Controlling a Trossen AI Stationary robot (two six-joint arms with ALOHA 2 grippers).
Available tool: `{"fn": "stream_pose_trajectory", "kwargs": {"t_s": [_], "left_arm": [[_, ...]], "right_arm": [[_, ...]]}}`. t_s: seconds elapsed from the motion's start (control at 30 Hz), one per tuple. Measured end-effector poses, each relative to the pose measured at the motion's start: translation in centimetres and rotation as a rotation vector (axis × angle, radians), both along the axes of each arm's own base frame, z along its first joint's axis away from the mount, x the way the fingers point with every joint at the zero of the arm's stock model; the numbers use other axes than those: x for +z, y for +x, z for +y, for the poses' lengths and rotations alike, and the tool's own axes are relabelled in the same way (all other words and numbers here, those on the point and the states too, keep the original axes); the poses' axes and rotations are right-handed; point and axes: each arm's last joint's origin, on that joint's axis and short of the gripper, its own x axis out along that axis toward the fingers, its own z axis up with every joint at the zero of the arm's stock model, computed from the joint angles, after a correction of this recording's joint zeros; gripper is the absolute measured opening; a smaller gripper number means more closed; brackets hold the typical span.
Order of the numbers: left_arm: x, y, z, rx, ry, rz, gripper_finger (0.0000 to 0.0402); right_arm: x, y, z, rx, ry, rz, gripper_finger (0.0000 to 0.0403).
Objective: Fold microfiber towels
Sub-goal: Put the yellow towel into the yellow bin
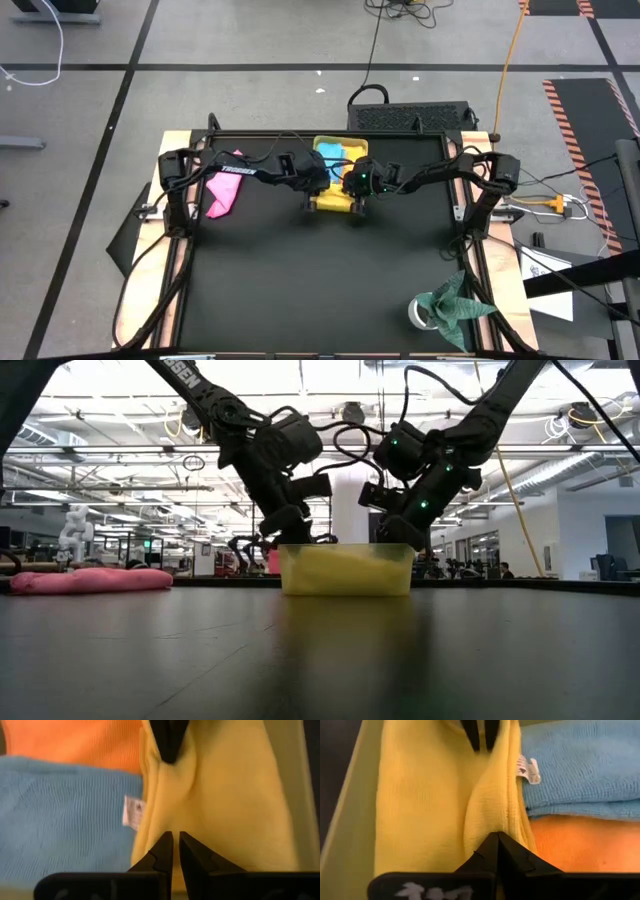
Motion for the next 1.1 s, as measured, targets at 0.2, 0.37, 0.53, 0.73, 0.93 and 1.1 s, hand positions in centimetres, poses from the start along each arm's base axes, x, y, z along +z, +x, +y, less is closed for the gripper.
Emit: {"fn": "stream_pose_trajectory", "kwargs": {"t_s": [0.2, 0.37, 0.53, 0.73, 0.93, 1.1], "left_arm": [[2.7, -1.0, -0.4, 0.049, 0.020, -0.020, 0.0035], [3.2, -0.7, -0.9, -0.038, -0.047, -0.081, 0.0035], [1.3, 0.0, -1.3, -0.168, -0.139, -0.078, 0.0035], [-1.2, 0.5, -1.3, -0.172, -0.174, -0.017, 0.0035], [-0.5, 0.2, -1.7, -0.112, -0.211, -0.013, 0.0035], [2.8, -0.4, -2.6, -0.068, -0.172, -0.066, 0.0035]], "right_arm": [[2.8, -0.5, 0.4, -0.010, -0.024, -0.075, 0.0000], [5.3, -1.0, 0.6, -0.021, -0.025, -0.157, 0.0000], [4.9, -0.9, 0.9, 0.052, 0.046, -0.160, 0.0000], [3.2, -0.6, 0.8, 0.085, 0.070, -0.103, 0.0000], [3.1, -0.5, 0.8, 0.097, 0.049, -0.104, 0.0000], [2.9, -0.3, 0.7, 0.082, 0.059, -0.118, 0.0000]]}}
